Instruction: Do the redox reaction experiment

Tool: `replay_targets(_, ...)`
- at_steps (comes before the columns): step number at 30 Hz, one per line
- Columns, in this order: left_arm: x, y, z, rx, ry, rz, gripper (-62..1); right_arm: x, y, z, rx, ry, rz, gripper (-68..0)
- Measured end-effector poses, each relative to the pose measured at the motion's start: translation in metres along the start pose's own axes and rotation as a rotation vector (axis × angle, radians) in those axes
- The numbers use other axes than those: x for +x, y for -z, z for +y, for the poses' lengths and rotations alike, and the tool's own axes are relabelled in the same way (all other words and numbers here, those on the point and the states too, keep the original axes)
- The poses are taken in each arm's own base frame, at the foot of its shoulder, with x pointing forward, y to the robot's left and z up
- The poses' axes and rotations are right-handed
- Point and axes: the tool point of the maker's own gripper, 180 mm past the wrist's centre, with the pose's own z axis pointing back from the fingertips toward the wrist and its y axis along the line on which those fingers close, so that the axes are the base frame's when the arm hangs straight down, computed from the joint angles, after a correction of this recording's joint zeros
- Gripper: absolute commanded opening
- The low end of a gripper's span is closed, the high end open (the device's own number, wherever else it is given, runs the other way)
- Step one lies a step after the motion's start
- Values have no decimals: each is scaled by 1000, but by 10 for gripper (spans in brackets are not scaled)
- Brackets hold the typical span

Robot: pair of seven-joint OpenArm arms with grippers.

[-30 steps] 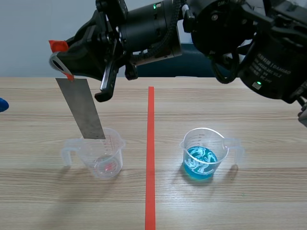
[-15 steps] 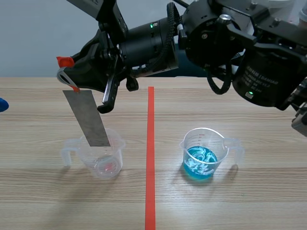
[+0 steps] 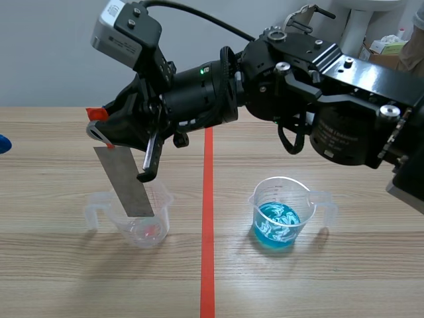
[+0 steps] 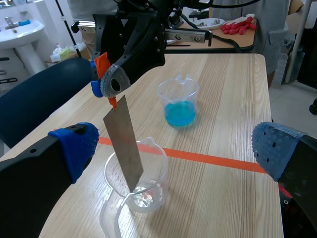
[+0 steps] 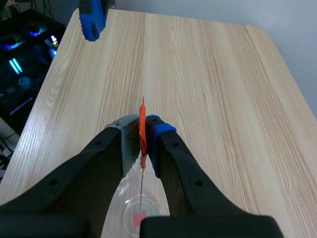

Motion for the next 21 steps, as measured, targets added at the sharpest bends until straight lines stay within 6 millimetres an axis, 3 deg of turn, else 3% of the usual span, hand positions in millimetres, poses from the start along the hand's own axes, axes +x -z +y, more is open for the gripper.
replay_targets(6,0,0,0,2,5,0,14,-16,2,12,2,-6,-3,-667)
replay_targets(21,0,0,0,2,7,0,14,-39,4,7,-34,-56,18,-667)
